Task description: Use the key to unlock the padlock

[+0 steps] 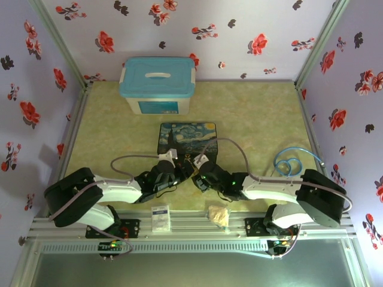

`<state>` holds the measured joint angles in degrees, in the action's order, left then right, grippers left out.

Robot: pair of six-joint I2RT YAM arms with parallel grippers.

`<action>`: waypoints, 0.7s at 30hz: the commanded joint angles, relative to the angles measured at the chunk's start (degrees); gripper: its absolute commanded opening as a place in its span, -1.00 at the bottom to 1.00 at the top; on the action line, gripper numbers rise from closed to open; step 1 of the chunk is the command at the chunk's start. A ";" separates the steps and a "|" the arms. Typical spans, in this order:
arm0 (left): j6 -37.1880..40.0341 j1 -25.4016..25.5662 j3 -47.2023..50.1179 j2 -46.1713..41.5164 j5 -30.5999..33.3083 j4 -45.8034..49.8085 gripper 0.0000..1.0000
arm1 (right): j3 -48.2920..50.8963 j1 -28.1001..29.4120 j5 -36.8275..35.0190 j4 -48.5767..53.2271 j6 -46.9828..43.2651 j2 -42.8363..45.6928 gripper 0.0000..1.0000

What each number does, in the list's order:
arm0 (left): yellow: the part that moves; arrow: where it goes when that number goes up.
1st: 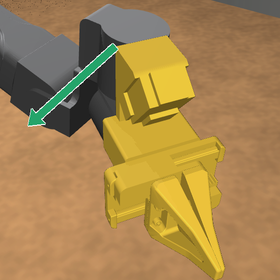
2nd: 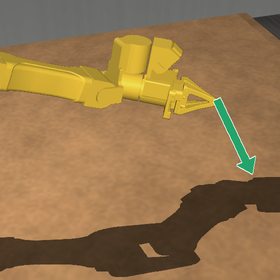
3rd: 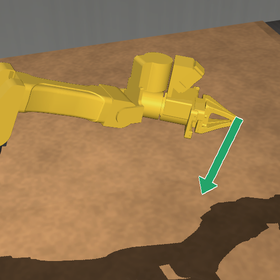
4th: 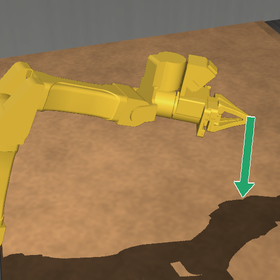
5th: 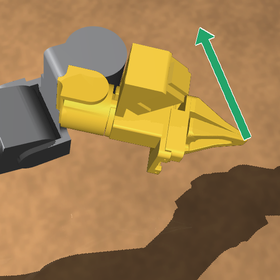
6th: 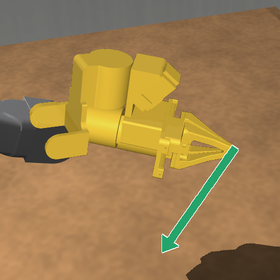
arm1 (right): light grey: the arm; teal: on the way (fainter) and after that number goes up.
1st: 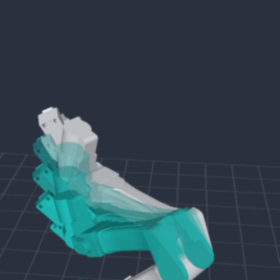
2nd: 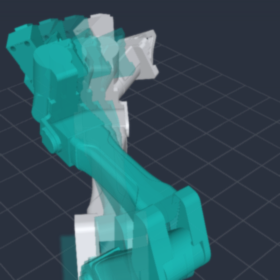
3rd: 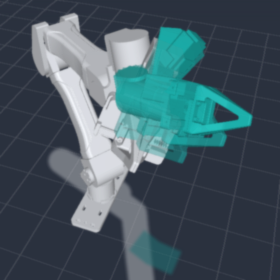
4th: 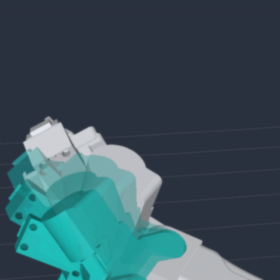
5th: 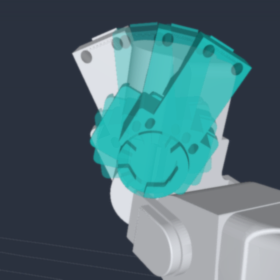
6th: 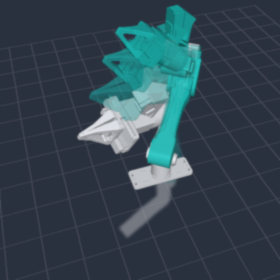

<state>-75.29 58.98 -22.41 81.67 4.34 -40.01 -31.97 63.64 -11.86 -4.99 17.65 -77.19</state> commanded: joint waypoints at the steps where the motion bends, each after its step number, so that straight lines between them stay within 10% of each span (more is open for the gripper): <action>1: -0.07 -0.10 -1.14 -2.54 -1.28 -3.83 -1.00 | -1.88 1.89 -6.12 -2.24 -4.61 -1.01 -0.54; 8: -0.12 -0.10 -0.53 -2.73 -1.35 -3.76 -1.00 | 1.11 1.64 -7.72 -7.92 -3.11 0.24 -0.79; 21: 0.44 -0.53 1.32 1.05 -3.31 -3.94 -0.91 | 9.20 -6.27 18.86 -22.45 4.97 2.28 -0.93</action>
<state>-75.29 58.59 -21.52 82.04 1.85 -40.21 -23.97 58.57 0.25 -19.14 18.35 -76.49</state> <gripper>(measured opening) 0.113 0.071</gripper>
